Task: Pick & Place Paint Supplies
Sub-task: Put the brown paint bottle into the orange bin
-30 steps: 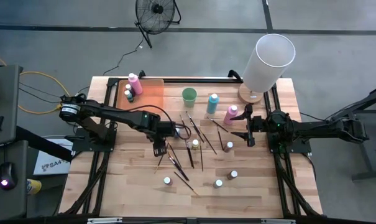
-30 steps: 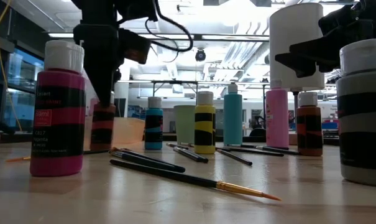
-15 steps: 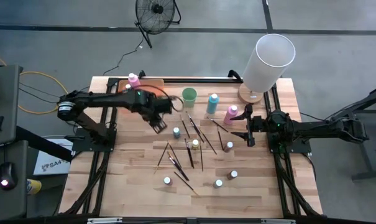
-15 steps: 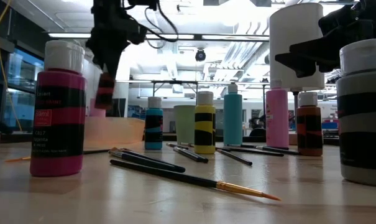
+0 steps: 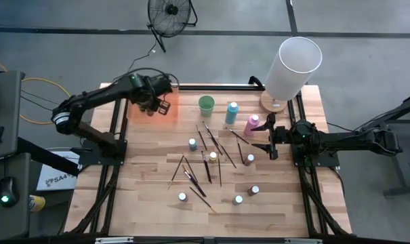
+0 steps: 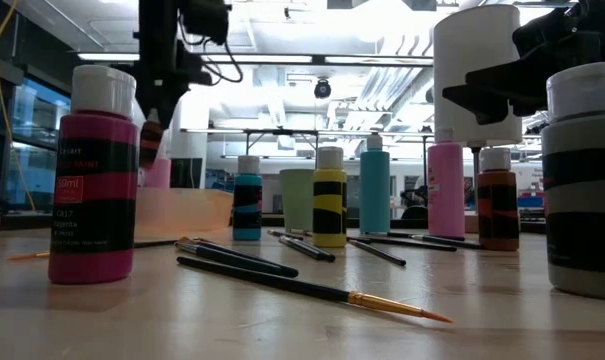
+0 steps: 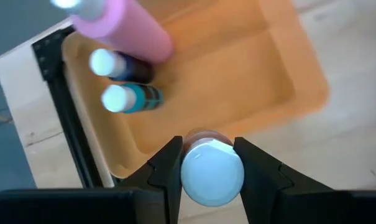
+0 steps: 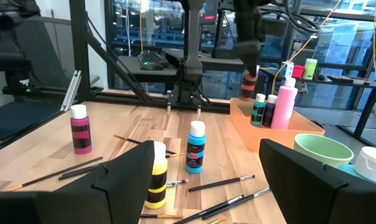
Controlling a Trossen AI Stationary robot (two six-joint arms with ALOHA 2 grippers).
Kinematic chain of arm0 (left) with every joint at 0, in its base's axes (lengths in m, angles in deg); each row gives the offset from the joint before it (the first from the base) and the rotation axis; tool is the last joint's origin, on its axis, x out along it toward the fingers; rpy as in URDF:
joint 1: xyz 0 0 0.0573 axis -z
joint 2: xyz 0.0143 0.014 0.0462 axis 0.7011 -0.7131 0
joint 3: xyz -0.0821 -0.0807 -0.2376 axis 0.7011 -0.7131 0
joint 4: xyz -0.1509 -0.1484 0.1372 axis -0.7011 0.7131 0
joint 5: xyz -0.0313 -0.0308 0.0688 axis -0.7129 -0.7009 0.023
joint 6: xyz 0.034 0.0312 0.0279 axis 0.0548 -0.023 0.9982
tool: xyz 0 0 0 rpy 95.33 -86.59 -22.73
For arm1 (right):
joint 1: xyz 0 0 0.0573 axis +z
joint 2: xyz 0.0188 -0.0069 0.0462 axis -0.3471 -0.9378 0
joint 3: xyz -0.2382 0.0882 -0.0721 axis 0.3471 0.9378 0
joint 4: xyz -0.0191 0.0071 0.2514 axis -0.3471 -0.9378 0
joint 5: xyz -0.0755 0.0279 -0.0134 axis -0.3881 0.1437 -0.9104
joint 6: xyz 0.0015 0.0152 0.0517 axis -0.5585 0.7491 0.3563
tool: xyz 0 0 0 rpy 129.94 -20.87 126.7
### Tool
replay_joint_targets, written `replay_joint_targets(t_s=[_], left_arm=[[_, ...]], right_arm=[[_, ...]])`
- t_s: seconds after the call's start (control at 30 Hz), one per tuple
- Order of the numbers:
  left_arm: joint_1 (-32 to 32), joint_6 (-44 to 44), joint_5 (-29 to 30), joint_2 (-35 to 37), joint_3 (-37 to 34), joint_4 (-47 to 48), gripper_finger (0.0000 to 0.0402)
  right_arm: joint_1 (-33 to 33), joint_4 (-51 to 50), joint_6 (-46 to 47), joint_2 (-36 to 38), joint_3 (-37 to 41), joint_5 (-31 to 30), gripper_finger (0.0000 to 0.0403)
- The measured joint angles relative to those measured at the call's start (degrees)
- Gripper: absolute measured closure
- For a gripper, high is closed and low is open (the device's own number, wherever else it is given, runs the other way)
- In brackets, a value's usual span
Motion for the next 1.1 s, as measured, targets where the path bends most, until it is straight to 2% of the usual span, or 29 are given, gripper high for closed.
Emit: replay_joint_targets(t_s=[0.2,0.43,0.6,0.73,0.87,1.1], left_arm=[[-3.69,-3.39,-0.13,-0.02,-4.71,-1.70,0.0287],[-3.61,-9.04,0.64,0.94,-12.08,-9.33,0.0287],[-3.71,-12.46,3.12,1.05,-15.83,-9.73,0.0287],[-4.76,-15.14,3.56,1.05,-18.17,-10.99,0.0287],[-6.84,-15.61,1.58,1.22,-20.34,-15.13,0.0287],[-9.60,-15.32,1.27,2.90,-21.14,-16.15,0.0287]], right_arm=[[0.00,0.01,0.00,0.02,0.00,-0.01,0.0117],[-0.02,0.01,0.00,0.00,0.00,-0.01,0.0117],[0.00,0.02,0.01,0.02,0.00,0.01,0.0117],[0.00,0.01,-0.01,0.02,0.00,0.00,0.0117],[-0.02,0.01,-0.01,0.01,0.00,-0.01,0.0117],[-0.02,0.01,0.00,0.02,0.00,0.00,0.0117]])
